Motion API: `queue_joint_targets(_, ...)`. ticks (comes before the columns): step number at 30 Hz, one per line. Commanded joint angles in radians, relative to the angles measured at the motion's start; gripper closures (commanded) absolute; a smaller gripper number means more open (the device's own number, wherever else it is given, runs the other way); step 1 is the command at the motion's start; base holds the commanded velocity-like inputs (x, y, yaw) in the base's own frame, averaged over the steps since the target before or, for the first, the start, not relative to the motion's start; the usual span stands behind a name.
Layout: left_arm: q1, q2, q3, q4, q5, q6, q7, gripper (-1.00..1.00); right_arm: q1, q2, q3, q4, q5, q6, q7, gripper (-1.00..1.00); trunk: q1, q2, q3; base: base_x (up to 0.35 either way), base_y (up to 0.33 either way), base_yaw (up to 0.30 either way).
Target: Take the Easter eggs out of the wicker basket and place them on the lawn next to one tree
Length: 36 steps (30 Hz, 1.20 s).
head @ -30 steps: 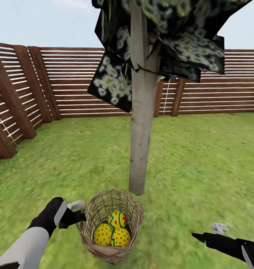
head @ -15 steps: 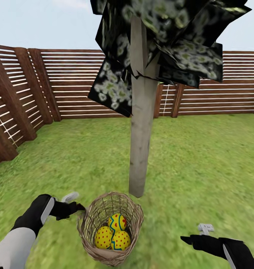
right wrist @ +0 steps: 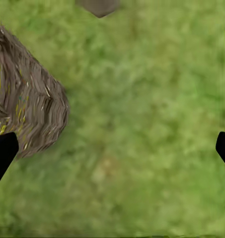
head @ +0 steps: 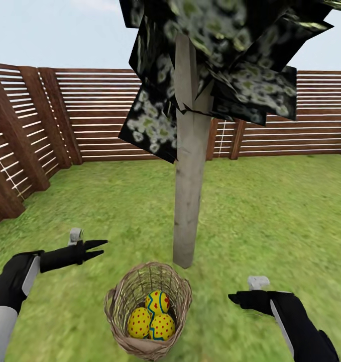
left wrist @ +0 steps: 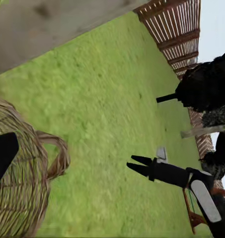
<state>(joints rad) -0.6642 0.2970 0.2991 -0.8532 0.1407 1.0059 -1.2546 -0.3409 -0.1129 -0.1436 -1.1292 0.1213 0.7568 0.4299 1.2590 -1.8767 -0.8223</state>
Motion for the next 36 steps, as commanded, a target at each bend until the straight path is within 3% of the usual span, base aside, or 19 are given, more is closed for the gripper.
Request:
queue_joint_targets(1, -0.001, 0.000, 0.002, 0.000, 0.001, 0.006, -0.015, -1.00, -0.002, 0.002, 0.001, -0.013, 0.012, 0.024, -0.001, -1.00, 0.000, 0.000, -0.001, 0.000, 0.000, 0.000)
queue_joint_targets(4, 0.000, 0.000, 0.007, -0.002, 0.001, 0.006, -0.093, -1.00, -0.014, 0.011, 0.049, -0.074, 0.010, 0.139, -0.036, -1.00, 0.000, 0.000, -0.001, 0.000, 0.000, 0.000)
queue_joint_targets(7, 0.000, -0.002, 0.007, -0.003, 0.001, 0.005, -0.141, -1.00, -0.019, 0.016, 0.167, -0.101, 0.013, 0.179, -0.043, -1.00, 0.000, 0.000, -0.001, 0.000, 0.000, 0.000)
queue_joint_targets(8, 0.000, -0.007, 0.008, -0.003, 0.002, 0.003, -0.161, -1.00, -0.021, 0.017, 0.252, -0.118, 0.014, 0.207, -0.045, -1.00, 0.000, 0.000, -0.001, 0.000, 0.000, 0.000)
queue_joint_targets(11, 0.000, -0.013, 0.008, -0.001, 0.002, 0.002, -0.169, -1.00, -0.024, 0.018, 0.308, -0.144, 0.013, 0.233, -0.046, -1.00, 0.000, 0.000, -0.001, 0.000, 0.000, 0.000)
queue_joint_targets(16, 0.000, -0.015, 0.027, -0.006, 0.023, 0.002, -0.177, -1.00, -0.042, 0.020, 0.352, -0.161, 0.006, 0.243, -0.043, -1.00, 0.000, 0.000, -0.001, 0.000, 0.000, 0.000)
queue_joint_targets(21, 0.000, -0.015, 0.050, -0.011, 0.133, 0.001, -0.183, -1.00, -0.060, 0.024, 0.382, -0.207, -0.002, 0.247, -0.038, -1.00, 0.000, 0.000, -0.001, 0.000, 0.000, 0.000)
queue_joint_targets(24, 0.000, -0.009, 0.050, -0.013, 0.235, -0.002, -0.184, -1.00, -0.064, 0.024, 0.385, -0.245, -0.004, 0.248, -0.015, -1.00, 0.000, 0.000, -0.001, 0.000, 0.000, 0.000)
queue_joint_targets(26, 0.000, -0.006, 0.051, -0.013, 0.266, -0.002, -0.184, -1.00, -0.065, 0.023, 0.385, -0.253, -0.004, 0.248, -0.005, -1.00, 0.000, 0.000, -0.001, 0.000, 0.000, 0.000)
queue_joint_targets(29, 0.000, -0.005, 0.065, -0.008, 0.281, -0.003, -0.184, -1.00, -0.065, 0.022, 0.386, -0.256, -0.003, 0.247, 0.001, -1.00, 0.000, 0.000, -0.001, 0.000, 0.000, 0.000)
queue_joint_targets(36, 0.000, -0.006, 0.097, -0.007, 0.285, -0.004, -0.183, -1.00, -0.066, 0.022, 0.386, -0.255, -0.005, 0.246, 0.003, -1.00, -0.027, 0.049, 0.021, 0.000, 0.000, 0.000)
